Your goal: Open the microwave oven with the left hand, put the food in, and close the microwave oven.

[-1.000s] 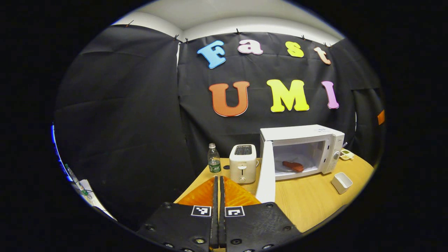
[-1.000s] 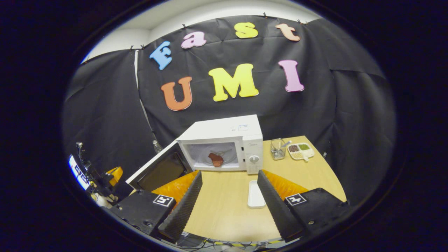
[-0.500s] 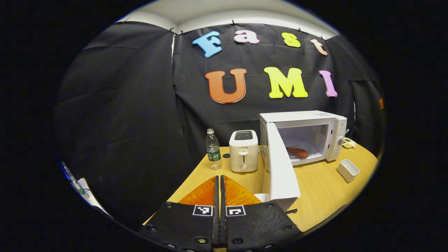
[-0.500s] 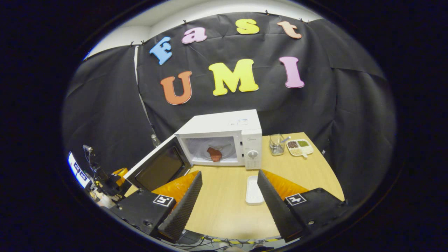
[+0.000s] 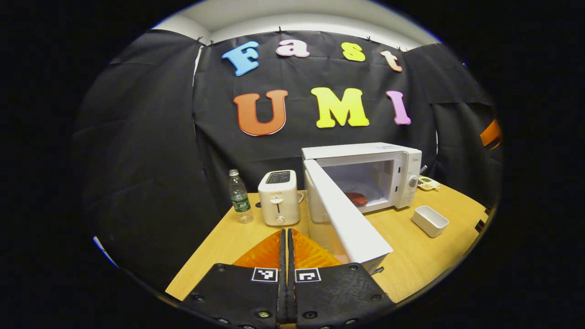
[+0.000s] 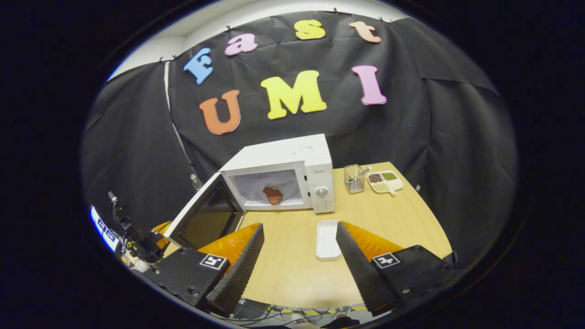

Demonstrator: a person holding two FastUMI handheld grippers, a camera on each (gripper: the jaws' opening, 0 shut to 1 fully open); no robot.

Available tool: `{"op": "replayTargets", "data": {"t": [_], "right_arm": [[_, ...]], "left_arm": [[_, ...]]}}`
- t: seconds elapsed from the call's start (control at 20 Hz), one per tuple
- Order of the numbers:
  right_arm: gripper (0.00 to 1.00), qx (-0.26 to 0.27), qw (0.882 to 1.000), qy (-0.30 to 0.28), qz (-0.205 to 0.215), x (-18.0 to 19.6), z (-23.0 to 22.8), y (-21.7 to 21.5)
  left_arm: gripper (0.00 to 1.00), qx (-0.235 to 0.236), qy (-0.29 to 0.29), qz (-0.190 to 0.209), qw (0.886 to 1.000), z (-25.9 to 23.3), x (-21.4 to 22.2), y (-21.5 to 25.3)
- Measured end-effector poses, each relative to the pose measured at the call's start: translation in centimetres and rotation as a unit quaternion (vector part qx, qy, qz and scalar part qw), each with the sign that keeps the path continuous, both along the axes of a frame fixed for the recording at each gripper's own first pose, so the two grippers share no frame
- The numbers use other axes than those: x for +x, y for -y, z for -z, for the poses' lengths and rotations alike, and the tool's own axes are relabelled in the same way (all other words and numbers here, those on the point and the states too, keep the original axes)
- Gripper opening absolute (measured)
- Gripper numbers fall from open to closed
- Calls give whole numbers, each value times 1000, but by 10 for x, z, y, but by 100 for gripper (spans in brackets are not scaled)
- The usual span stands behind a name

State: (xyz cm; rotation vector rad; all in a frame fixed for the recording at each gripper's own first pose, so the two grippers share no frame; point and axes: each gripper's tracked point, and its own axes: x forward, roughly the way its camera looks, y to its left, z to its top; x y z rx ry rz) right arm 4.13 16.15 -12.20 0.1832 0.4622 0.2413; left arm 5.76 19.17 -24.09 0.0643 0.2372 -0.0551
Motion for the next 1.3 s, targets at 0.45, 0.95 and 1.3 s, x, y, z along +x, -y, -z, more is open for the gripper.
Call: {"op": "replayTargets", "data": {"t": [0.45,0.95,1.3], "right_arm": [[100,13,1000,-14,13,27,9,53],[100,-6,999,-18,34,69,12,124],[100,-3,999,-33,34,102,23,146]], "left_arm": [[0,-24,-11,98,995,-2,26,143],[0,-22,-18,152,988,14,89,248],[0,-23,-11,151,988,10,138,275]]}}
